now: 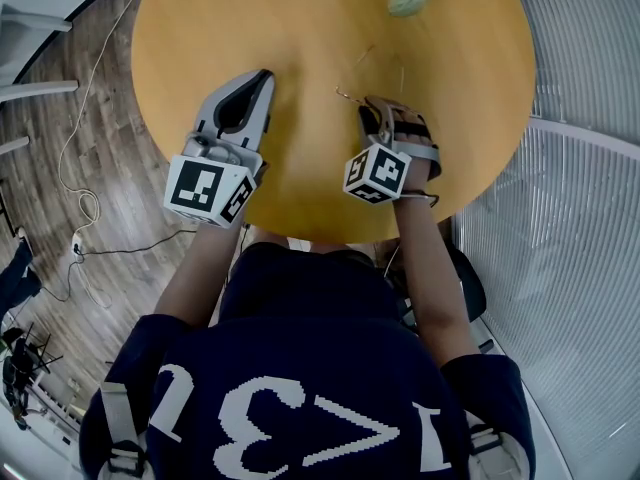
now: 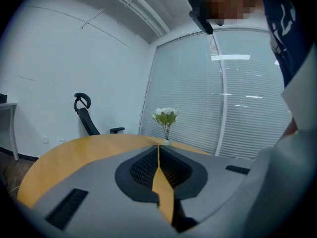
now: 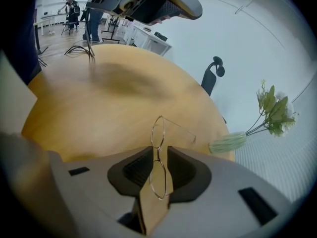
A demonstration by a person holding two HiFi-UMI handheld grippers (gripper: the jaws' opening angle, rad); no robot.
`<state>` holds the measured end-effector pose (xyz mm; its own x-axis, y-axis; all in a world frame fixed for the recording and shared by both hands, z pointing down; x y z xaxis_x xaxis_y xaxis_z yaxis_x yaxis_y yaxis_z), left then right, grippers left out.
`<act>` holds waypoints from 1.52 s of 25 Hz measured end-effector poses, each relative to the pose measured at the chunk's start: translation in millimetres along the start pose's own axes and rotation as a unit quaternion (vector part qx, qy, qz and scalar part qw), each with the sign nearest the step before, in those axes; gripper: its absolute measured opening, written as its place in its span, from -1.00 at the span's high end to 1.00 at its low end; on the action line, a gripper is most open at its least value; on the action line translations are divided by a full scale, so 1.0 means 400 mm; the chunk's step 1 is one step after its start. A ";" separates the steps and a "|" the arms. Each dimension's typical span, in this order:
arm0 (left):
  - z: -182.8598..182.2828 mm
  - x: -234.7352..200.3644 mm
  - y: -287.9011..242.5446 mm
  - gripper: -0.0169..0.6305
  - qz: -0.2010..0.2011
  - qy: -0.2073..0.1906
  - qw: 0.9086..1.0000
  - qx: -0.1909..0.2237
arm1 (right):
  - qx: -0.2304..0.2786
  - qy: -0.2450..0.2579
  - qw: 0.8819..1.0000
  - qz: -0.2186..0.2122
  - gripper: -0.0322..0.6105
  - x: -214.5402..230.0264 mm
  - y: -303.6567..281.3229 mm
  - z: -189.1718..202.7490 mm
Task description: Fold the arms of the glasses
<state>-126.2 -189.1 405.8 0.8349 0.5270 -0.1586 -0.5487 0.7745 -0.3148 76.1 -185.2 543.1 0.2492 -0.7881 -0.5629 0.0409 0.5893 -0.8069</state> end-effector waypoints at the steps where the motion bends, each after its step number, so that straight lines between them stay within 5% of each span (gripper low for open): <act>1: 0.002 0.000 0.001 0.88 -0.001 -0.001 1.000 0.000 | -0.002 0.000 1.000 0.003 0.59 -0.001 -0.002 0.002; 12: -0.018 -0.002 0.014 0.88 0.003 -0.003 1.000 0.011 | 0.045 0.019 0.998 0.025 0.79 0.026 0.071 0.015; 20: -0.056 0.015 0.005 0.88 0.087 0.001 0.996 0.006 | 0.162 0.096 0.982 0.011 0.79 0.069 0.234 -0.009; 28: -0.101 0.086 -0.009 0.88 0.257 0.017 0.965 -0.052 | 0.231 0.190 0.954 0.020 0.79 0.074 0.401 -0.049; 32: -0.111 0.106 -0.031 0.88 0.290 0.017 0.953 -0.086 | 0.237 0.206 0.949 0.035 0.79 0.079 0.436 -0.054; 38: -0.149 0.133 -0.048 0.80 0.325 0.030 0.942 -0.077 | 0.241 0.228 0.943 0.039 0.79 0.059 0.469 -0.063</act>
<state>-68.7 -196.9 347.6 0.3277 0.8480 -0.4166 -0.9363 0.2324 -0.2635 65.5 -97.8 373.9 -0.1674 -0.6694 -0.7238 0.5011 0.5744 -0.6472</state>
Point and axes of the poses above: the fingertips, and each gripper's own axes: y backward along the fingers, x to its right, z out of its underside, the point moved 7 cm from there along y, backward along the fingers, and after that the axes turned 9 degrees about -x, right-handed, at the moved point
